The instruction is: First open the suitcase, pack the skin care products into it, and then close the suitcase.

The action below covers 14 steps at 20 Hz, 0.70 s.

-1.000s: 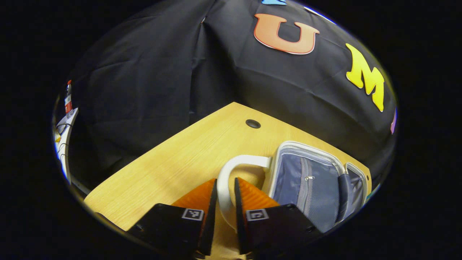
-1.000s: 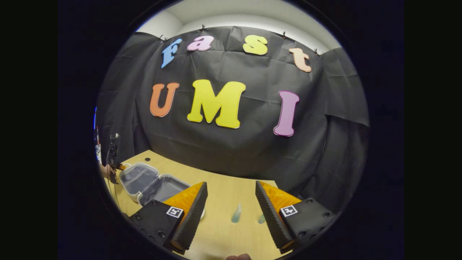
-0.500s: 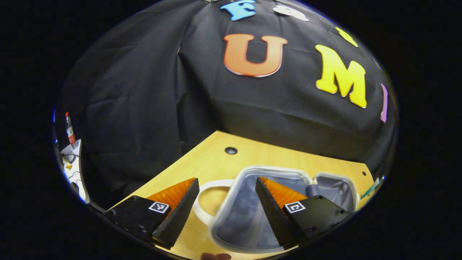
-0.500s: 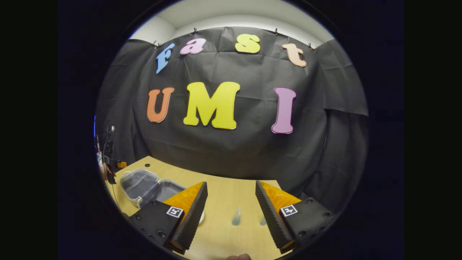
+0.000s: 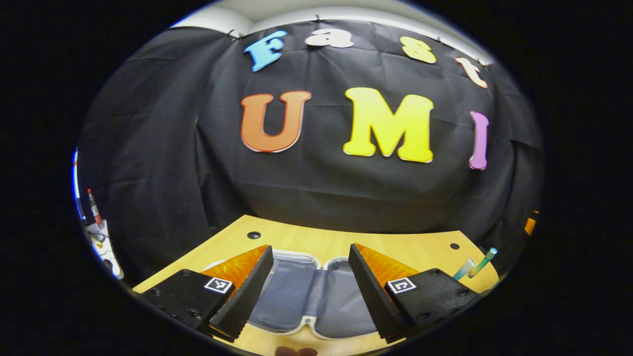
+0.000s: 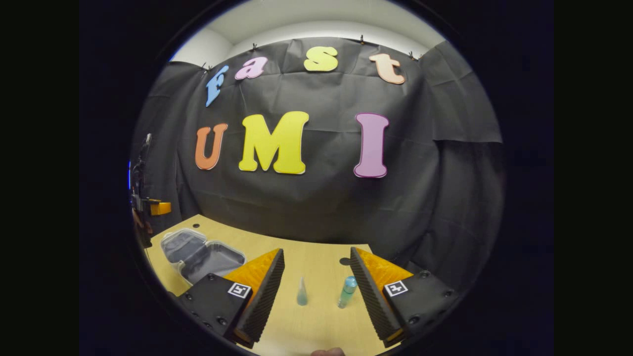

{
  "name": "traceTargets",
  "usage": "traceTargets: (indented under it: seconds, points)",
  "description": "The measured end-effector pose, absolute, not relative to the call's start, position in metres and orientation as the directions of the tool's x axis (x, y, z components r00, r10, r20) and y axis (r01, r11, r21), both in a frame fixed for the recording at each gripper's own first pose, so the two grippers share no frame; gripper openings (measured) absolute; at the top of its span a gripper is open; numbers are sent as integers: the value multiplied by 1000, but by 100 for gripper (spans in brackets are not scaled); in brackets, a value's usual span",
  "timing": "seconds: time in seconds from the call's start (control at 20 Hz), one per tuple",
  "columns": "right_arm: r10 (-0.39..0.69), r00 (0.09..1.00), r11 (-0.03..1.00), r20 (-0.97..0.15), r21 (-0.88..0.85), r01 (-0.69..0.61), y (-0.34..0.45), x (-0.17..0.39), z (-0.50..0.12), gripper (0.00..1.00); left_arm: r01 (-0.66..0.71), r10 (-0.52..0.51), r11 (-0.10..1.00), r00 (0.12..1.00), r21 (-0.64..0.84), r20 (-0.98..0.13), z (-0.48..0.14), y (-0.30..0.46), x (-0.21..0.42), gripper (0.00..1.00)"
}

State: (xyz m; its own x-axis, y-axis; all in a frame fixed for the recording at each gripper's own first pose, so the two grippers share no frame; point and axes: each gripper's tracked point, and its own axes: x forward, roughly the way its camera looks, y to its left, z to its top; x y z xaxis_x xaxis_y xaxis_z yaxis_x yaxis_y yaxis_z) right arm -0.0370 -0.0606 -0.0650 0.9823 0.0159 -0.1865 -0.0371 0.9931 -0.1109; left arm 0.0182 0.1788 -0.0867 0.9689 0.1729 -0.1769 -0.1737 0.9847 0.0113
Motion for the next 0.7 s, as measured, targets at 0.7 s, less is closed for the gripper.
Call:
traceTargets:
  seconds: [0.7]
  points:
    - [-41, 953, 992, -299, -128, 2, -166, -44, -104, 79, 222, -243, 970, 918, -104, -314, -175, -124, 30, 98]
